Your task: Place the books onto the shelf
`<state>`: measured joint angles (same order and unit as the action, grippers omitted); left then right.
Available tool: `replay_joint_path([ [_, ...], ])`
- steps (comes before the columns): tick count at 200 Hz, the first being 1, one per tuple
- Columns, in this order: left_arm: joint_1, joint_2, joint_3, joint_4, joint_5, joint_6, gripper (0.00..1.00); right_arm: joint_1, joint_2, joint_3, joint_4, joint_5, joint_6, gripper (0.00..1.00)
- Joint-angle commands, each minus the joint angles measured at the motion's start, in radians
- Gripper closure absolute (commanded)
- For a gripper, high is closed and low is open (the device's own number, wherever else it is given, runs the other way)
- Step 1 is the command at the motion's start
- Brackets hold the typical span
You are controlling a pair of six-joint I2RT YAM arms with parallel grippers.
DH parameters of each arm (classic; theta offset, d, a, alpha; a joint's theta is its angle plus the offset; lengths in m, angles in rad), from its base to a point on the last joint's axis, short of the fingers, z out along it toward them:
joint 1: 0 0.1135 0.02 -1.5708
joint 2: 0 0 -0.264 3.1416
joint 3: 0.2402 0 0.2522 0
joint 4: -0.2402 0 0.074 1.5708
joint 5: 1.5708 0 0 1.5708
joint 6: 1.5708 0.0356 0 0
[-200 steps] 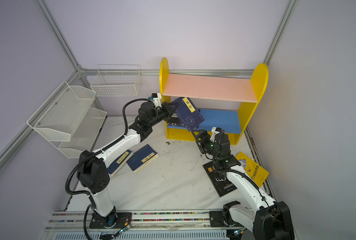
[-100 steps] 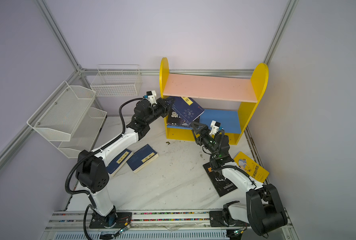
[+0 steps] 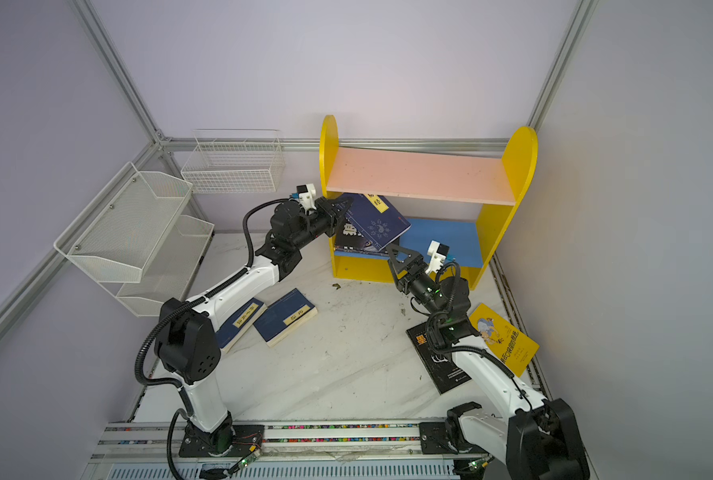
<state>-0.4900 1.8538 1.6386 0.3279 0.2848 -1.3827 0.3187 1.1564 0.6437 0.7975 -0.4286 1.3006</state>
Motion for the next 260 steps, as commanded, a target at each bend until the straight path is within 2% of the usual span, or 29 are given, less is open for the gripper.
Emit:
replay_joint_path([
  [1,0.006,-0.012,0.037,0.083,0.024,-0.031,1.0,-0.003,0.091,0.045,0.126,-0.01,0.036,0.09],
  [40,0.002,-0.022,0.017,0.084,0.014,-0.027,1.0,-0.001,0.206,0.136,0.162,-0.052,0.031,0.17],
  [85,-0.004,-0.016,0.014,0.086,0.005,-0.03,1.0,-0.002,0.253,0.152,0.208,-0.048,0.056,0.28],
  [123,-0.009,-0.007,0.014,0.089,0.005,-0.033,1.0,-0.001,0.313,0.162,0.301,-0.052,0.124,0.59],
  [172,-0.009,-0.031,-0.028,0.07,-0.003,-0.017,1.0,-0.003,0.3,0.145,0.299,-0.025,0.135,0.85],
  [181,-0.008,-0.037,-0.032,0.052,-0.001,-0.006,0.93,-0.005,0.292,0.139,0.295,-0.03,0.146,0.86],
  [189,-0.006,-0.046,-0.038,0.034,-0.001,0.005,0.82,-0.006,0.28,0.132,0.282,-0.041,0.162,0.86],
  [200,-0.002,-0.062,-0.051,0.007,0.003,0.025,0.6,-0.015,0.247,0.119,0.243,-0.072,0.176,0.87],
  [217,0.011,-0.106,-0.087,-0.053,-0.003,0.079,0.44,-0.045,0.153,0.081,0.15,-0.113,0.171,0.88],
  [234,0.029,-0.162,-0.126,-0.136,-0.021,0.141,0.27,-0.075,0.032,0.082,-0.116,-0.152,0.075,0.88],
  [260,0.064,-0.229,-0.154,-0.273,-0.031,0.262,0.18,-0.081,-0.061,0.207,-0.618,-0.152,-0.195,0.87],
])
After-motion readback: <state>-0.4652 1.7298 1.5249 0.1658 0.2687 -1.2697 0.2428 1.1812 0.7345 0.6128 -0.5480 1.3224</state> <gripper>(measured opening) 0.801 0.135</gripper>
